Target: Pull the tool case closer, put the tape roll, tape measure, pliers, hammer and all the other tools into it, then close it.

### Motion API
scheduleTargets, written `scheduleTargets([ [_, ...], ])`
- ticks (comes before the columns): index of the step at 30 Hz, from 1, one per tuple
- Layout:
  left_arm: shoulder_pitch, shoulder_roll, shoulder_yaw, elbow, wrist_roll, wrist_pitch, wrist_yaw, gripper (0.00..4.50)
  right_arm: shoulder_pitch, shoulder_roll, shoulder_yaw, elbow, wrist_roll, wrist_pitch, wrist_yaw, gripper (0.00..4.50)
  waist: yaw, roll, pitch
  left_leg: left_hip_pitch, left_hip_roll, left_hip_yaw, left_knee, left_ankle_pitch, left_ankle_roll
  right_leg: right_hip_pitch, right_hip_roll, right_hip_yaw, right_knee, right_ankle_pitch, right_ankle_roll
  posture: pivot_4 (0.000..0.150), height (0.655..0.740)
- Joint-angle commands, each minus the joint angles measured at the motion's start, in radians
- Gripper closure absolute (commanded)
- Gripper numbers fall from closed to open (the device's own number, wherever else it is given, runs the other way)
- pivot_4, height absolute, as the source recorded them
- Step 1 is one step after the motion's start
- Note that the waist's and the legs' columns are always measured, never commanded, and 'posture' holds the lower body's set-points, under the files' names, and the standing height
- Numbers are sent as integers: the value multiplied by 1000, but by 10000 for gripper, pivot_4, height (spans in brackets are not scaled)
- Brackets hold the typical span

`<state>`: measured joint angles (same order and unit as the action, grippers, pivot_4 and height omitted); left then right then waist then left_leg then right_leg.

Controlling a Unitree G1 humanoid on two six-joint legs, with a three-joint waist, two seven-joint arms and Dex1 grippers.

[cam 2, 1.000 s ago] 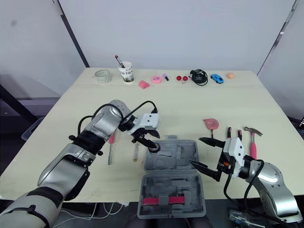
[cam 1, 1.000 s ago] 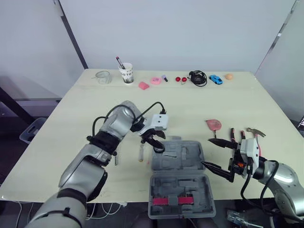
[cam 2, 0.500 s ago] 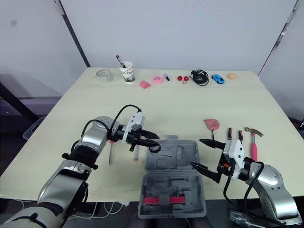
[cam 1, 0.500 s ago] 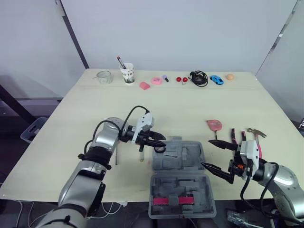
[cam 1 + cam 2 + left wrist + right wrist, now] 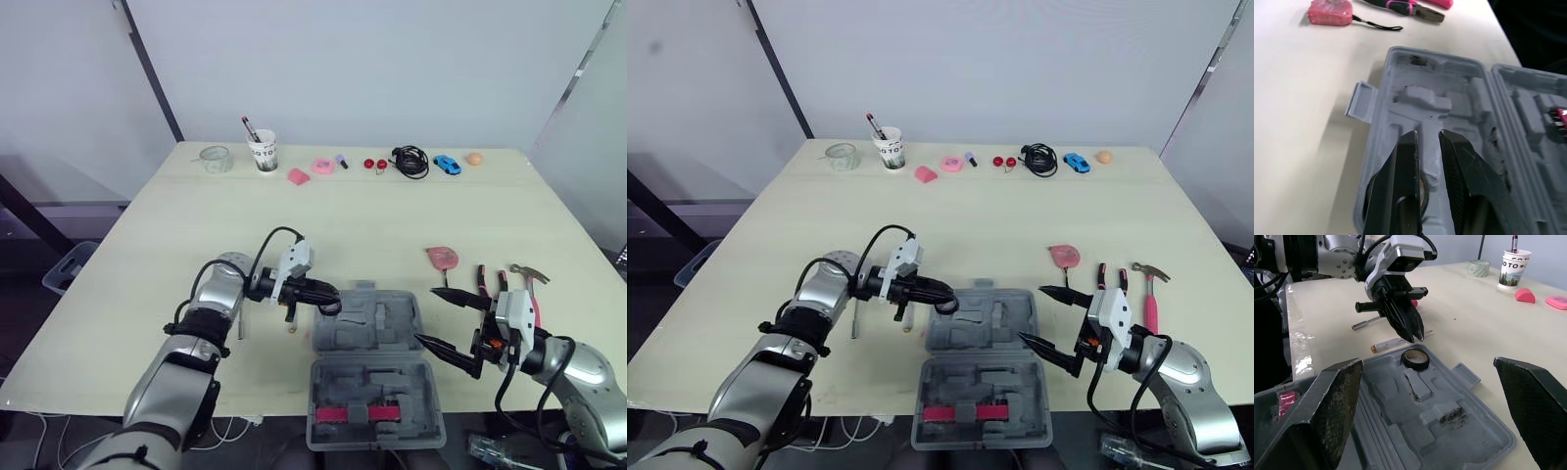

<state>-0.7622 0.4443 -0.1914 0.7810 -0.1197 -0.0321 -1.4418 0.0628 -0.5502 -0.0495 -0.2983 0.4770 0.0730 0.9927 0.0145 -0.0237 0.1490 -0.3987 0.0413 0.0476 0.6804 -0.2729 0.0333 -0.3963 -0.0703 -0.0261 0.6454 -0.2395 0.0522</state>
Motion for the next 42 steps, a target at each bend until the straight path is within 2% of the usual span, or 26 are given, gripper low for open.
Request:
scheduleTargets([
  [1,-17,-22,26,43,5,-78,42,37165,-6,4,-6,-18,3,-17,-7,0,0,0,0,0,0,0,0,0,0,0,0,0,0,0,0,1500,7400],
  [8,-20,-57,26,136,26,-154,89,37165,-7,5,-7,-19,3,-15,-6,0,-1,0,0,0,0,0,0,0,0,0,0,0,0,0,0,1500,7400],
  [16,-6,-76,-6,261,106,-245,159,37165,-2,2,-9,-29,4,-11,-9,0,0,0,0,0,0,0,0,0,0,0,0,0,0,0,0,1500,7400],
  [25,7,-87,23,261,89,-275,152,37165,-1,1,-8,-31,6,-11,-10,0,1,1,-2,0,0,0,0,0,0,1,0,-1,0,0,0,1500,7400],
  [32,80,-79,114,9,-58,-191,102,37165,-16,36,-61,-14,49,10,-77,0,-1,1,-2,0,0,0,0,0,0,0,0,-1,0,0,0,1500,7400],
  [36,206,-33,178,-284,-156,-52,149,37165,0,32,-122,24,63,20,-117,0,-1,1,-2,0,0,-2,0,0,0,0,-1,0,0,0,0,1500,7400],
  [42,429,78,288,-579,-233,87,241,37165,36,33,-206,83,82,47,-162,0,-3,2,-2,2,1,-3,0,0,0,0,0,1,0,0,0,1500,7400],
])
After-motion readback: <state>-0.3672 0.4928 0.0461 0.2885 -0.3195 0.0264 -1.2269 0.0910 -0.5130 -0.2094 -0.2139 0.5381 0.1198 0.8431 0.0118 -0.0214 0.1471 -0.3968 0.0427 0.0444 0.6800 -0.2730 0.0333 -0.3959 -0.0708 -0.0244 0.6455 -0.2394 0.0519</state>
